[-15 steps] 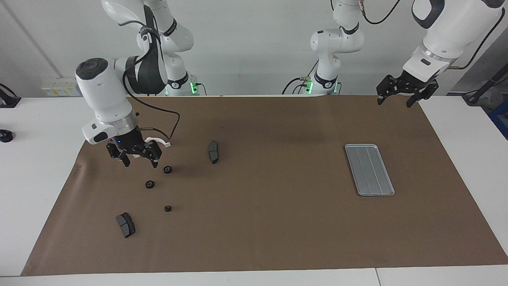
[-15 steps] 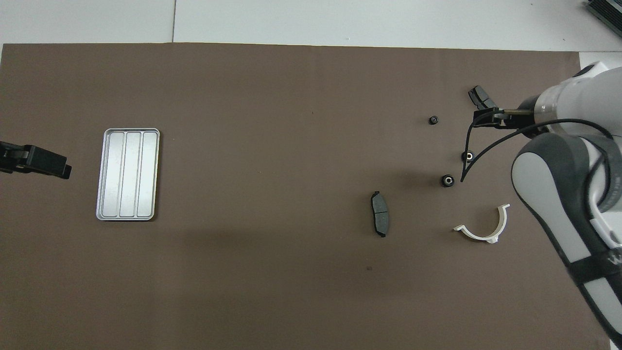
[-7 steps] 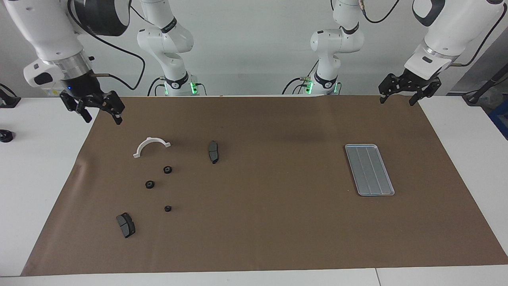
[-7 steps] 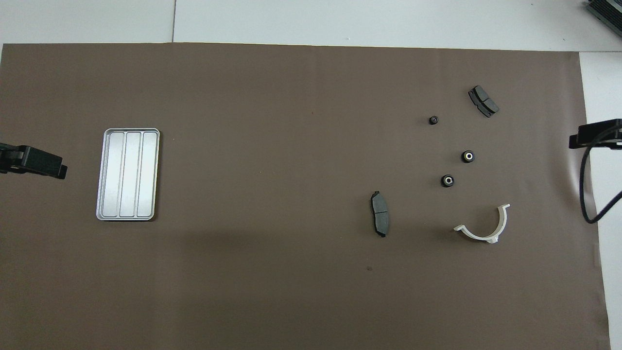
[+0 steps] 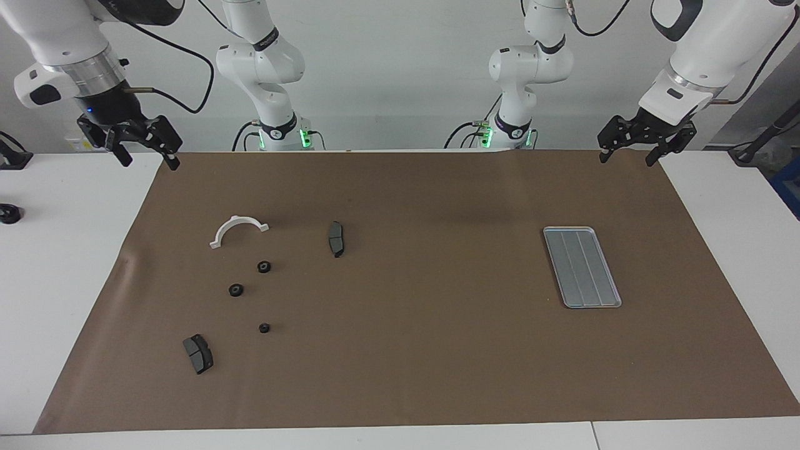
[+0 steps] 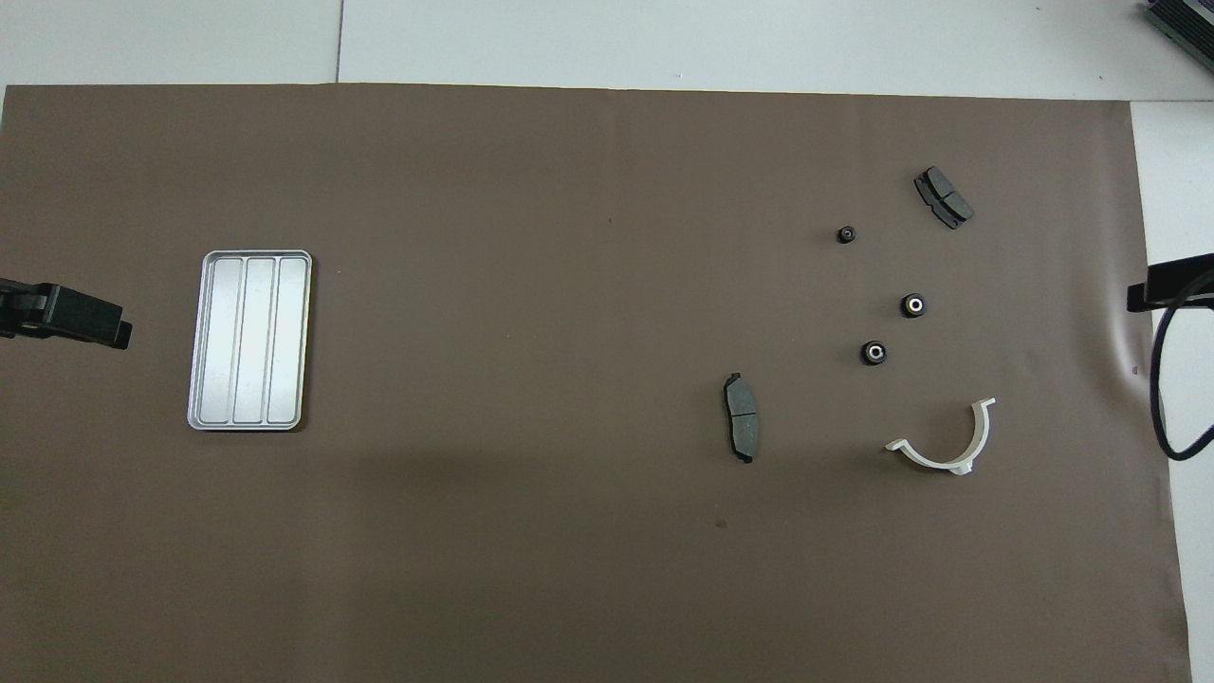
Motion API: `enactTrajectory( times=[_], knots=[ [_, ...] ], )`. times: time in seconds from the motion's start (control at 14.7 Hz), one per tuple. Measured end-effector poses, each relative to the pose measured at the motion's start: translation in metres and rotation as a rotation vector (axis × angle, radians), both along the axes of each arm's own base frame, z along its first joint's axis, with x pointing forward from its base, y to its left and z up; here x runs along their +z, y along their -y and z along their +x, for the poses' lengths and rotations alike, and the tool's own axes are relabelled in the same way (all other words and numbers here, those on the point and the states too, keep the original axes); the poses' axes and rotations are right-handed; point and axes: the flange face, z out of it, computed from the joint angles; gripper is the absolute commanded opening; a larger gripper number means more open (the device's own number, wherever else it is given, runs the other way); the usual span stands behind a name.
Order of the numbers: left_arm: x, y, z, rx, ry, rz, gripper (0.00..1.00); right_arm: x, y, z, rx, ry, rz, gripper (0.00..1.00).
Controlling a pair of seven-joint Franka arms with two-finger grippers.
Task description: Place bearing gear from tray to pile
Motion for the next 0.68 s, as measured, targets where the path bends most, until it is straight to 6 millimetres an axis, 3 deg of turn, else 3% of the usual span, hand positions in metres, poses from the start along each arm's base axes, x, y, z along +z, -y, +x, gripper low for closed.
enactTrajectory(
  times=[0.34, 0.68],
  knots=[
    [0.0, 0.001, 0.0, -0.002, 0.0, 0.0, 1.0, -0.005, -0.022, 0.004, 0.048, -0.014, -0.049, 1.0],
    [-0.001, -0.007, 0.0, 0.012, -0.001, 0.0, 1.0, -0.024, -0.05, 0.005, 0.045, -0.043, -0.036, 1.0]
  ],
)
